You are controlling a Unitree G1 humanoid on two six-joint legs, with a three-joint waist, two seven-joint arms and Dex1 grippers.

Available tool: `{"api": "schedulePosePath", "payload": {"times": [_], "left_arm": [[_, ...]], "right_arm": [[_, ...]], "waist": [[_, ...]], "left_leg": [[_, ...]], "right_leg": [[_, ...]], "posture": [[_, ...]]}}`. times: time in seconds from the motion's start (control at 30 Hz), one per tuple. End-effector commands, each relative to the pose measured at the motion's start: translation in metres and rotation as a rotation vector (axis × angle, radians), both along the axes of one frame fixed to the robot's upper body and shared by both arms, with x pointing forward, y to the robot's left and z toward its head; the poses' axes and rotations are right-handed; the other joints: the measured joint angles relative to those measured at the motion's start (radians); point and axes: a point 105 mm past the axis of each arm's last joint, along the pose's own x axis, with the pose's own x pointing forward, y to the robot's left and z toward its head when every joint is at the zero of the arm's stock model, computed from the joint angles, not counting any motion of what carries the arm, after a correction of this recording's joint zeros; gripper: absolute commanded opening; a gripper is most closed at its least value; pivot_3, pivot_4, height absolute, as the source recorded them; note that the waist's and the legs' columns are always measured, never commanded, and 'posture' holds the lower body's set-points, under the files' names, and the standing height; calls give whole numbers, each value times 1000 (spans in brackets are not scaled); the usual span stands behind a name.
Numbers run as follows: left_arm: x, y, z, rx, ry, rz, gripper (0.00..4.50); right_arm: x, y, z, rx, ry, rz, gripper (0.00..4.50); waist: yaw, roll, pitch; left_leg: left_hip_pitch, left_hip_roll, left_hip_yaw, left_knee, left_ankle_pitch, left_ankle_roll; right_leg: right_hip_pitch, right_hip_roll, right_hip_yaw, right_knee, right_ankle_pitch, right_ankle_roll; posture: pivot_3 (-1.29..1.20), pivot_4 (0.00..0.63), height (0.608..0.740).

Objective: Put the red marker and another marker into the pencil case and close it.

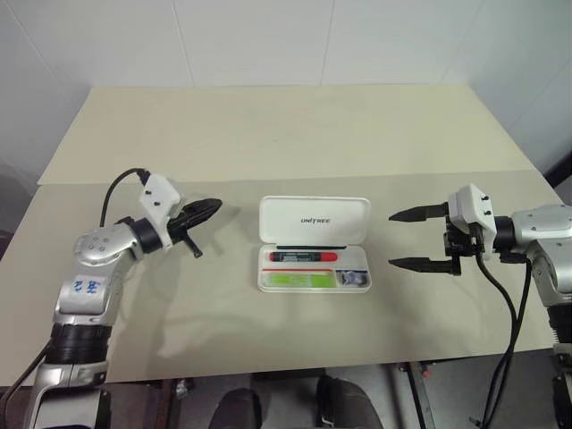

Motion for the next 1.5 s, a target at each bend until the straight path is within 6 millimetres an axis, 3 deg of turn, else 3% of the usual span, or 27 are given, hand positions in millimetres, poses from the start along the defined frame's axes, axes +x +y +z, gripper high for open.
{"api": "schedulePosePath", "payload": {"times": [0.03,0.17,0.3,0.53,0.83,0.93,1.3,1.5], "left_arm": [[14,-7,0,9,1,21,50],[31,-28,0,4,-4,-8,50],[35,-46,1,-14,-14,-66,50],[8,-83,13,-61,-85,-324,50],[-30,-82,7,-12,-89,-553,50],[-39,-84,0,92,-75,-631,50],[-45,-99,-6,162,-99,-710,50],[-46,-109,-7,161,-107,-728,50]], "right_arm": [[-2,6,6,5,-52,12,4500],[-4,10,2,13,-55,8,4500],[-8,11,-1,17,-55,6,4500],[-10,10,-1,27,-59,-13,4500],[-11,9,-2,36,-59,-26,4500],[-11,6,-3,48,-50,-38,4500],[-18,-4,-3,52,90,-36,4500],[-24,-26,1,8,226,-63,4500]], "waist": [[0,0,0],[11,-2,0],[16,-3,0],[21,-3,0],[21,-3,0],[22,-3,0],[23,-3,0],[22,-3,0]], "left_leg": [[0,0,0,0,0,0],[0,0,0,1,0,0],[0,0,1,1,0,0],[0,0,1,1,0,0],[0,0,1,1,0,0],[0,0,1,2,0,0],[0,0,1,2,0,0],[0,0,1,2,0,0]], "right_leg": [[0,0,0,0,0,0],[0,0,0,0,0,0],[0,0,0,0,0,0],[0,0,-1,-1,0,0],[0,0,0,-1,0,0],[1,0,0,-1,0,0],[1,0,0,-1,0,0],[1,0,0,-1,0,0]], "posture": [[0,150,740],[0,150,740],[0,150,740],[0,150,740],[0,150,740],[0,150,740],[0,150,740],[0,150,740]]}}
